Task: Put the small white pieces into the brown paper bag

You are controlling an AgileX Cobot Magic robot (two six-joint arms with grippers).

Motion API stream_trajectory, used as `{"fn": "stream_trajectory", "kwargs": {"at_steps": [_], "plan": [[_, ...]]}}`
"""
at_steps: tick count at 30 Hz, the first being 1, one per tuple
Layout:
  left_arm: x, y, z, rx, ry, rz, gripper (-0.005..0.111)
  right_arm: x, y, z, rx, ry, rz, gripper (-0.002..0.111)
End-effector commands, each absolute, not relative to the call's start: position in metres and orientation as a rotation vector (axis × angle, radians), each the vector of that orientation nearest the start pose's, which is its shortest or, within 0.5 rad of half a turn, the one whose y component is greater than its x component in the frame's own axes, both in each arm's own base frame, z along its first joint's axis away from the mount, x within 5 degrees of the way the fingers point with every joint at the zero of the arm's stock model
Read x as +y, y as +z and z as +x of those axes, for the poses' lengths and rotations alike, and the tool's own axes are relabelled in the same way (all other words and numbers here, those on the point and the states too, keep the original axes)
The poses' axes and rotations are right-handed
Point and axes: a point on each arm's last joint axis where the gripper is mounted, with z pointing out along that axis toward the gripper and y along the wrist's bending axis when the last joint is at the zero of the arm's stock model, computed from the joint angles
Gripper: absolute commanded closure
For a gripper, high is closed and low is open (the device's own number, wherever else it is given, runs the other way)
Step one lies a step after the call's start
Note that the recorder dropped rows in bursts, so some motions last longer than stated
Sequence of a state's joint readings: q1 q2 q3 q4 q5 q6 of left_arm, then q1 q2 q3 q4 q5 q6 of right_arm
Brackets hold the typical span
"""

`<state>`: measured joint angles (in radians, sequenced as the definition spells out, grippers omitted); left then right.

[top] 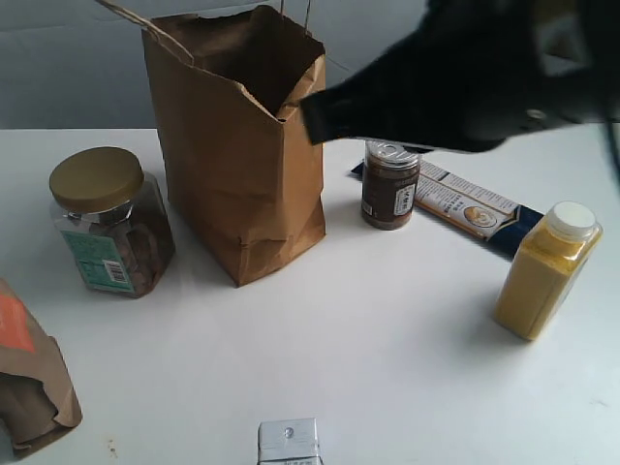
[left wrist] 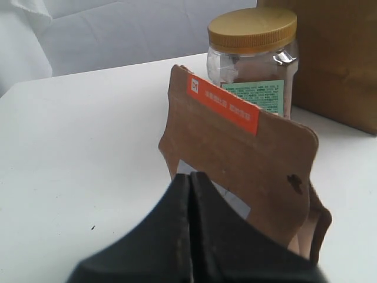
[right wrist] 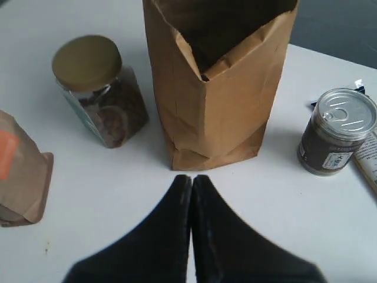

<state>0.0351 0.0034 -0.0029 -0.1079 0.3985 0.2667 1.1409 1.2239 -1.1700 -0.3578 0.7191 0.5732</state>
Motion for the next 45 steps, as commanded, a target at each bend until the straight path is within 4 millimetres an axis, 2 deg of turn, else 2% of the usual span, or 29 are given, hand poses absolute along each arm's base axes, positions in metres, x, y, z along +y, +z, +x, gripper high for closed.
{"fn": "stream_trajectory", "kwargs": {"at_steps": [1, 7, 18, 26, 32, 35, 45], "plan": [[-0.002, 0.178, 0.052, 1.868, 0.088, 0.148, 0.107, 0.183, 0.370, 0.107, 2.059, 0.595, -0.734, 0.108], [-0.002, 0.178, 0.052, 1.868, 0.088, 0.148, 0.107, 0.135, 0.341, 0.086, 2.081, 0.608, -0.699, 0.108], [-0.002, 0.178, 0.052, 1.868, 0.088, 0.148, 0.107, 0.079, 0.304, 0.068, 2.038, 0.636, -0.540, 0.108], [-0.002, 0.178, 0.052, 1.868, 0.088, 0.148, 0.107, 0.053, 0.282, 0.061, 1.968, 0.640, -0.467, 0.108], [-0.002, 0.178, 0.052, 1.868, 0.088, 0.148, 0.107, 0.039, 0.254, 0.061, 1.916, 0.612, -0.256, 0.108], [-0.002, 0.178, 0.052, 1.868, 0.088, 0.148, 0.107, 0.033, 0.247, 0.059, 1.841, 0.613, -0.183, 0.108], [-0.002, 0.178, 0.052, 1.868, 0.088, 0.148, 0.107, 0.021, 0.205, 0.052, 1.647, 0.398, -0.184, 0.108]]}}
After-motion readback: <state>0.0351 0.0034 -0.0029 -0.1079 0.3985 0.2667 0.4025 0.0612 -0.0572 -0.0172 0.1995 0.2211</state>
